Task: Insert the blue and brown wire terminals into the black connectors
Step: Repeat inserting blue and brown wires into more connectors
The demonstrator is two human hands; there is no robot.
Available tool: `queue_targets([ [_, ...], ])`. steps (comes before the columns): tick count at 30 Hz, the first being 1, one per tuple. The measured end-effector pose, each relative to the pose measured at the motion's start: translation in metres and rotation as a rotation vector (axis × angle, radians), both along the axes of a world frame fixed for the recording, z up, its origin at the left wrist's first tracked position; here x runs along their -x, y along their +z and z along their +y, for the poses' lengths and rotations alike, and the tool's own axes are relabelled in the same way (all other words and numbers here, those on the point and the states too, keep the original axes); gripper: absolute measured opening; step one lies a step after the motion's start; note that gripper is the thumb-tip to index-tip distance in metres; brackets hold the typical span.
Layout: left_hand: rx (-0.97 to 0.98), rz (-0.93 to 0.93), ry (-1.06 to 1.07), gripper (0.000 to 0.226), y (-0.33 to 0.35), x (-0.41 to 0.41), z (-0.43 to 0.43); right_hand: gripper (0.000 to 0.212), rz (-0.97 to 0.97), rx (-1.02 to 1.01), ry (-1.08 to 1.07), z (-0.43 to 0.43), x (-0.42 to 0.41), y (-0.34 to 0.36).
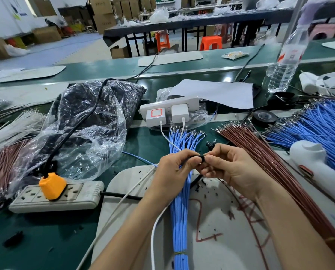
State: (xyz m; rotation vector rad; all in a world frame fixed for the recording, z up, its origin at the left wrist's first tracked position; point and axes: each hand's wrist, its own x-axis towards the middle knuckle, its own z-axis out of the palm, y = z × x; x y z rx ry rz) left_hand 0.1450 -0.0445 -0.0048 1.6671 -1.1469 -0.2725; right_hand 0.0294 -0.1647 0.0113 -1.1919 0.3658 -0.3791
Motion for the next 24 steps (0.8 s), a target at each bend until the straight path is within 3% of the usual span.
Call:
queue_targets([
  [10,0.045,0.007,-0.027,0.008,-0.002,0.004,-0.003,0.012,-0.001,-0.005,0.009,-0.001,-0.001,0.003],
  [16,0.094,0.053,-0.002,0.012,0.001,0.006,-0.005,0.013,-0.084,0.213,-0.205,-0.004,0.001,0.009],
  [19,0.127,0.018,0.071,0.025,0.003,0.006,-0.005,0.012,-0.188,0.172,-0.343,-0.011,0.008,0.015],
  [21,0.117,-0.029,0.090,0.027,0.004,0.008,-0.006,0.004,-0.238,0.125,-0.316,-0.008,0.008,0.018],
  [24,0.128,-0.061,0.069,0.033,0.005,0.010,-0.006,0.014,-0.248,0.066,-0.218,0.000,0.003,0.017],
])
